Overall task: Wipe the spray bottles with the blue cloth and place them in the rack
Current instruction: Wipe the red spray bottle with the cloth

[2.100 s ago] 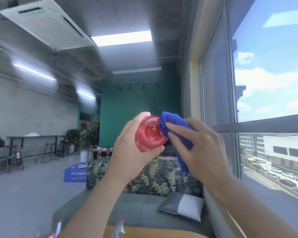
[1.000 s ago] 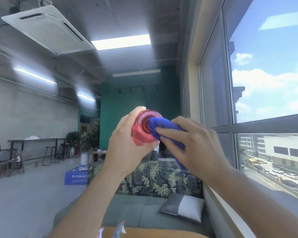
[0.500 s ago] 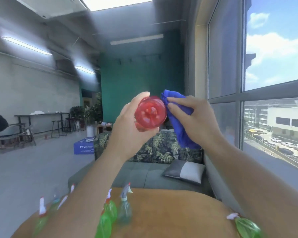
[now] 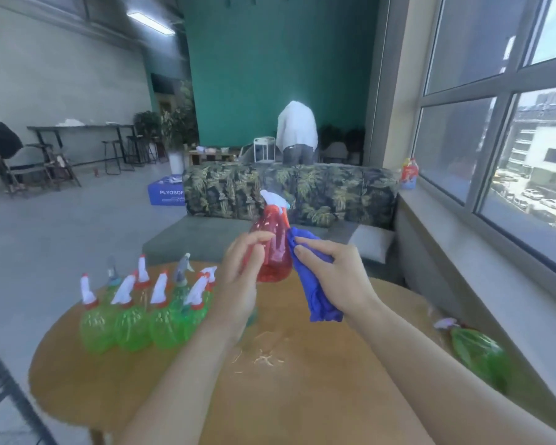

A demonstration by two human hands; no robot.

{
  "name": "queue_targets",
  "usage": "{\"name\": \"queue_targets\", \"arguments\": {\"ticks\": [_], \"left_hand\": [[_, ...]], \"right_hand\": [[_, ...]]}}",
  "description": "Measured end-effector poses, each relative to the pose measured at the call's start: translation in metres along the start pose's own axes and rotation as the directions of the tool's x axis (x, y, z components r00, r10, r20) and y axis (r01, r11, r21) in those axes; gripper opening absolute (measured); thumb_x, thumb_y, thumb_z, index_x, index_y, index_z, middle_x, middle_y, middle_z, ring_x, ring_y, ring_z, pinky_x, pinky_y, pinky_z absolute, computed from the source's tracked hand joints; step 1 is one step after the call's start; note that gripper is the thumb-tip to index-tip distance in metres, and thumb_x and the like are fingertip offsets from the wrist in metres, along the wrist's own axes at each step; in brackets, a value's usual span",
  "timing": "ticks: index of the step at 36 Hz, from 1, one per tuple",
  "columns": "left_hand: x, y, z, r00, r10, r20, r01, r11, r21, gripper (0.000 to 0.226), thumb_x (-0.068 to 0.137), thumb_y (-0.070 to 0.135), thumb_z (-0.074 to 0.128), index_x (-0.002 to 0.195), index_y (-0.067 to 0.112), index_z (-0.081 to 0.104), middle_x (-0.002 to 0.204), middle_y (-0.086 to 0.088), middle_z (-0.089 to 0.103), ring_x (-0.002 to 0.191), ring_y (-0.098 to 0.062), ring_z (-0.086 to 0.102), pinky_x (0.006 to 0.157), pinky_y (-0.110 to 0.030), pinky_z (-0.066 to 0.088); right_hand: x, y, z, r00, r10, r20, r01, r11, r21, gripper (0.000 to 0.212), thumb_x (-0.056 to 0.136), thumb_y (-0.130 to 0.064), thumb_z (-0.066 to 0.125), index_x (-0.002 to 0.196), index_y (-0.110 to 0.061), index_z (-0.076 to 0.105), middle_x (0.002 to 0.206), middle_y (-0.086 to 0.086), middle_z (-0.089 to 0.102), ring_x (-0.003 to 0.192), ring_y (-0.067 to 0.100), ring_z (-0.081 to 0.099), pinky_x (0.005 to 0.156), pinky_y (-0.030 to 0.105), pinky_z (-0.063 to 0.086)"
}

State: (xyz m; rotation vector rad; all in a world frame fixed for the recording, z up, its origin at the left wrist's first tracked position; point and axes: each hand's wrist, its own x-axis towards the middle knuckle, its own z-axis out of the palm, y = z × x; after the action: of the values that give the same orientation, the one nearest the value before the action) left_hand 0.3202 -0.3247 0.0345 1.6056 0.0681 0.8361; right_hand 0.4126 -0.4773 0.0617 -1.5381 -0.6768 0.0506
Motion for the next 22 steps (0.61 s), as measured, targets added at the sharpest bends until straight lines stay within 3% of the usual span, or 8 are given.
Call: {"name": "queue_targets", "arguments": {"ticks": [2,4,6,8,12,15,19,22], "left_hand": [[-0.003,-0.019,-0.005,1.0,-0.02,0.009,0.02,0.999,0.03,0.039,0.101,0.05,0.065,0.139,0.043,0.065,0.149,-0.003,0.061,0.142,-0.027,0.057,0.12,-0.06,0.043],[-0.007,-0.036,-0.009,0.999,-0.038,0.016,0.037,0.999,0.021,0.057,0.103,0.032,0.073,0.153,0.048,0.051,0.157,0.007,0.056,0.144,-0.015,0.056,0.12,-0.042,0.045],[-0.014,-0.055,-0.012,0.997,-0.076,0.01,0.076,0.997,-0.015,0.079,0.1,0.01,0.076,0.16,0.046,0.039,0.157,0.017,0.053,0.137,-0.001,0.059,0.107,-0.022,0.051],[-0.02,-0.074,-0.015,0.992,-0.129,0.004,0.129,0.991,-0.023,0.092,0.094,-0.001,0.079,0.165,0.037,0.034,0.156,0.019,0.051,0.132,0.007,0.06,0.1,-0.016,0.053],[-0.034,-0.121,-0.025,0.97,-0.241,-0.01,0.241,0.97,-0.017,0.098,0.083,-0.011,0.085,0.162,0.029,0.041,0.152,0.011,0.06,0.134,0.0,0.061,0.11,-0.025,0.054],[-0.046,-0.154,-0.029,0.956,-0.288,-0.049,0.287,0.957,-0.037,0.098,0.077,0.0,0.092,0.158,0.031,0.046,0.156,0.0,0.059,0.141,-0.014,0.06,0.112,-0.034,0.055],[-0.063,-0.195,-0.033,0.935,-0.332,-0.122,0.325,0.943,-0.071,0.087,0.075,0.019,0.092,0.152,0.032,0.053,0.154,-0.004,0.06,0.141,-0.022,0.06,0.119,-0.055,0.049],[-0.074,-0.222,-0.036,0.917,-0.368,-0.154,0.36,0.93,-0.075,0.086,0.076,0.013,0.09,0.153,0.026,0.053,0.154,-0.004,0.061,0.142,-0.022,0.06,0.121,-0.058,0.045]], "right_hand": [[-0.001,0.022,0.004,0.998,0.062,0.009,-0.062,0.998,0.011,0.016,0.095,-0.029,0.077,0.11,-0.03,0.083,0.095,-0.008,0.08,0.08,0.007,0.072,0.078,0.028,0.054],[-0.002,0.04,0.007,0.994,0.104,0.015,-0.105,0.994,0.007,0.015,0.096,-0.029,0.076,0.109,-0.03,0.083,0.093,-0.008,0.08,0.077,0.004,0.07,0.076,0.025,0.052],[-0.003,0.061,0.011,0.991,0.132,0.018,-0.131,0.991,-0.019,0.014,0.096,-0.029,0.075,0.108,-0.03,0.083,0.09,-0.012,0.079,0.074,0.001,0.067,0.073,0.021,0.05],[-0.007,0.081,0.017,0.985,0.173,0.026,-0.172,0.985,-0.024,0.014,0.097,-0.029,0.074,0.107,-0.03,0.083,0.086,-0.013,0.077,0.07,0.0,0.065,0.07,0.021,0.049],[-0.017,0.121,0.033,0.944,0.327,0.045,-0.329,0.943,0.043,0.014,0.097,-0.025,0.074,0.108,-0.026,0.083,0.075,-0.008,0.073,0.057,0.007,0.061,0.055,0.021,0.047],[-0.025,0.148,0.044,0.89,0.449,0.08,-0.456,0.877,0.148,0.014,0.099,-0.019,0.071,0.106,-0.023,0.083,0.064,-0.002,0.068,0.045,0.013,0.055,0.043,0.019,0.043],[-0.038,0.191,0.058,0.812,0.571,0.118,-0.583,0.794,0.171,0.014,0.1,-0.023,0.07,0.108,-0.021,0.082,0.068,-0.001,0.068,0.049,0.014,0.057,0.046,0.023,0.044],[-0.044,0.216,0.069,0.784,0.611,0.115,-0.621,0.761,0.189,0.015,0.099,-0.026,0.072,0.11,-0.025,0.082,0.081,-0.001,0.075,0.062,0.015,0.062,0.057,0.027,0.05]]}}
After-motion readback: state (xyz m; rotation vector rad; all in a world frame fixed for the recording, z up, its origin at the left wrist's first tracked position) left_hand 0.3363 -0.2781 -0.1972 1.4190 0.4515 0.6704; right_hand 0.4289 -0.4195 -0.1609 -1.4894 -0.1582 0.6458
